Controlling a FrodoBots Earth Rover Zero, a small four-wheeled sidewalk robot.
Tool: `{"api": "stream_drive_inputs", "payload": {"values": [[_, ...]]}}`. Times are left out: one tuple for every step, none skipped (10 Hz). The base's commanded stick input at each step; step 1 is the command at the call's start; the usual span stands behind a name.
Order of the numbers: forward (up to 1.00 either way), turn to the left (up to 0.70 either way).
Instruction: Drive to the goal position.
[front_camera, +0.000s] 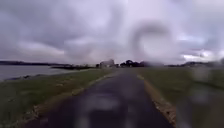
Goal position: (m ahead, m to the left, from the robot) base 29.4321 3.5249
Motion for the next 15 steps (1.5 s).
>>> {"api": "stream_drive_inputs", "payload": {"values": [[0.7, -0.14], [0.7, -0.14], [0.7, -0.14], [0.7, -0.14], [0.7, -0.14], [0.7, -0.14], [0.7, -0.14], [0.7, -0.14], [0.7, -0.14], [0.7, -0.14], [0.7, -0.14], [0.7, -0.14], [0.7, -0.14], [0.7, 0.0], [0.7, 0.0]]}}
